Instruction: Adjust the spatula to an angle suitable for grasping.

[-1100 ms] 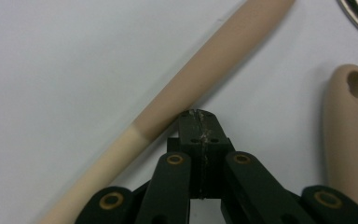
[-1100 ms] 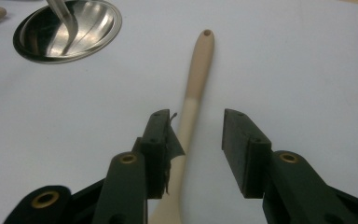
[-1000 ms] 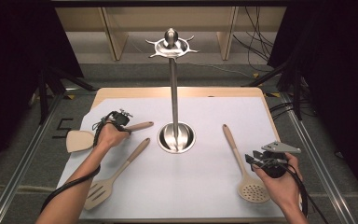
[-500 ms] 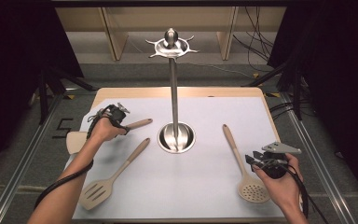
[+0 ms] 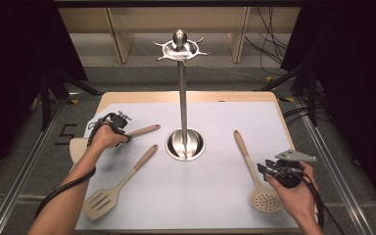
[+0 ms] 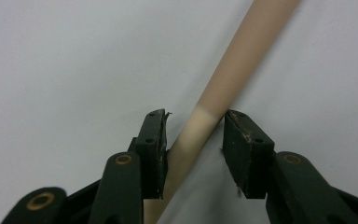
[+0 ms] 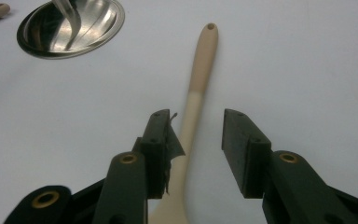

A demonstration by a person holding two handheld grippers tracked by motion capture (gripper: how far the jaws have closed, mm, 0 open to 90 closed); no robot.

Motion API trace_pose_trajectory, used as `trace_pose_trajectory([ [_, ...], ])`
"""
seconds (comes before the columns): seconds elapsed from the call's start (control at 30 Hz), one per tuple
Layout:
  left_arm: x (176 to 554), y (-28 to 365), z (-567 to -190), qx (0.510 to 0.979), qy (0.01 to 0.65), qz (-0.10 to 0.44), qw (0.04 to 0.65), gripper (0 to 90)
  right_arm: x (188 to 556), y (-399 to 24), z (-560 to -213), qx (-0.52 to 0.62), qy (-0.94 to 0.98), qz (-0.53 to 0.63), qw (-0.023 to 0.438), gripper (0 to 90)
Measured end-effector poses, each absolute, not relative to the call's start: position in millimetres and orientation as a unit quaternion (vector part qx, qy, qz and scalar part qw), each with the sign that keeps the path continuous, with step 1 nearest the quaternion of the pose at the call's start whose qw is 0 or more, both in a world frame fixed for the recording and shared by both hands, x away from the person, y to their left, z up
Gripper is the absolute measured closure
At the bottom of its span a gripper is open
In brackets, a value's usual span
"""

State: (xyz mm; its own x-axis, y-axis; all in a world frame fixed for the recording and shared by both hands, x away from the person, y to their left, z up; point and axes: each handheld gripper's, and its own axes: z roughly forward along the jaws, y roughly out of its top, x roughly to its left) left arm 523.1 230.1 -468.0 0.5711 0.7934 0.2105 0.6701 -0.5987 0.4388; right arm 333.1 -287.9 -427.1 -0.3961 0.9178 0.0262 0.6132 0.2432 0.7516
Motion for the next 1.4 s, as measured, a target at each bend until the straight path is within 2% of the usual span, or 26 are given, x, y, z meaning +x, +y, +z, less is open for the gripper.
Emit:
trace_pose_trajectory([
  [0.1, 521, 220, -465, 0.880, 0.414, 0.201, 0.119, 63.2, 333, -289, -428, 0.510, 0.756, 0.353, 0.207, 63.0],
  [0.2, 518, 206, -458, 0.881, 0.435, 0.175, 0.070, 65.0, 333, -290, -428, 0.508, 0.758, 0.352, 0.210, 63.0],
  [0.43, 513, 204, -457, 0.882, 0.432, 0.179, 0.065, 67.7, 333, -290, -428, 0.509, 0.756, 0.353, 0.210, 63.0],
  [0.63, 511, 207, -447, 0.885, 0.434, 0.162, 0.045, 72.1, 333, -289, -428, 0.509, 0.758, 0.352, 0.207, 63.0],
  [0.8, 513, 215, -458, 0.885, 0.437, 0.137, 0.085, 70.3, 333, -288, -428, 0.509, 0.758, 0.350, 0.208, 62.8],
  [1.07, 516, 227, -462, 0.884, 0.438, 0.123, 0.104, 65.1, 334, -288, -431, 0.516, 0.758, 0.347, 0.197, 62.2],
  [1.2, 517, 229, -463, 0.881, 0.446, 0.116, 0.110, 65.0, 334, -289, -432, 0.510, 0.759, 0.349, 0.205, 62.1],
  [1.23, 517, 230, -463, 0.879, 0.449, 0.116, 0.113, 64.7, 333, -287, -430, 0.525, 0.753, 0.348, 0.192, 62.1],
  [1.4, 517, 232, -464, 0.872, 0.462, 0.105, 0.126, 68.7, 333, -287, -430, 0.523, 0.754, 0.348, 0.193, 62.0],
])
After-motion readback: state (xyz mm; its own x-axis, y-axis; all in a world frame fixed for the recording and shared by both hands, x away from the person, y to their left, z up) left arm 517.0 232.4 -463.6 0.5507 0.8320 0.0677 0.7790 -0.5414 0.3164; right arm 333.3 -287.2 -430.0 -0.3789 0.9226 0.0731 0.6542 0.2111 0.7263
